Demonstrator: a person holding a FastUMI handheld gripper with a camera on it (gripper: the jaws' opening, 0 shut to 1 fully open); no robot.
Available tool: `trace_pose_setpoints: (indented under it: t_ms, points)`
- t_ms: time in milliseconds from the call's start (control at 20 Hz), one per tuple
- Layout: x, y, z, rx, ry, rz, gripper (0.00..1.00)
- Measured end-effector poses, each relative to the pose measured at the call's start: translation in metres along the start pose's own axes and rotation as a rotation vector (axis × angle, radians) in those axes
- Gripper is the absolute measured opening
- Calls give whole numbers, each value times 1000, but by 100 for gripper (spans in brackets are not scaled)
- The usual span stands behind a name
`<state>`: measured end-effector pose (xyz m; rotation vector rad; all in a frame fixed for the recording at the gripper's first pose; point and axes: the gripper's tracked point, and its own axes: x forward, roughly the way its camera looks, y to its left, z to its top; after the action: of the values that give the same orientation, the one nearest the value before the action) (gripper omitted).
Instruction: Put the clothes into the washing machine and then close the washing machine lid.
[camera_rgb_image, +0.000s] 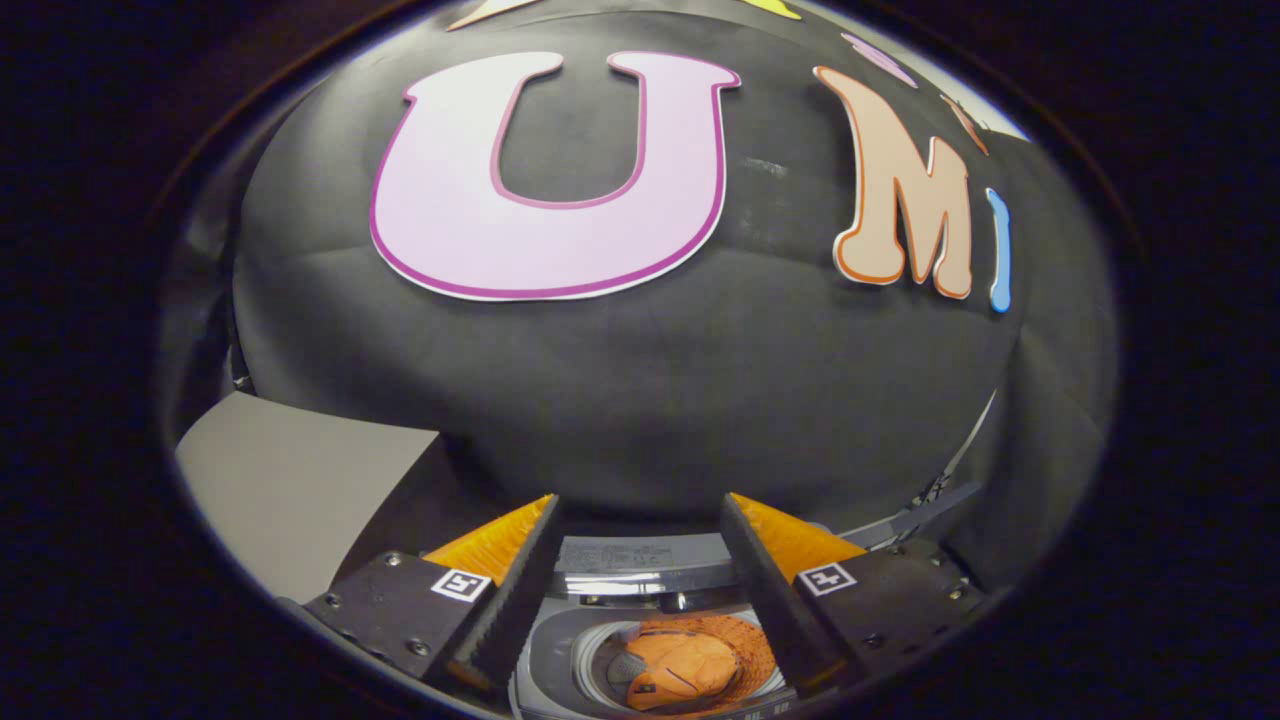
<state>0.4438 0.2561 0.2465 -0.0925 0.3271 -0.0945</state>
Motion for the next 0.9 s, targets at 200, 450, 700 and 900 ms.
trace_pose_setpoints:
  t_ms: [200, 450, 700, 900]
  points:
    - [0, -1, 0, 0, 7, -5, 96]
    - [1, -2, -3, 8, 40, -7, 96]
    - [-2, -5, 0, -106, 49, -65, 97]
    - [-3, -5, 10, -144, 24, -47, 97]
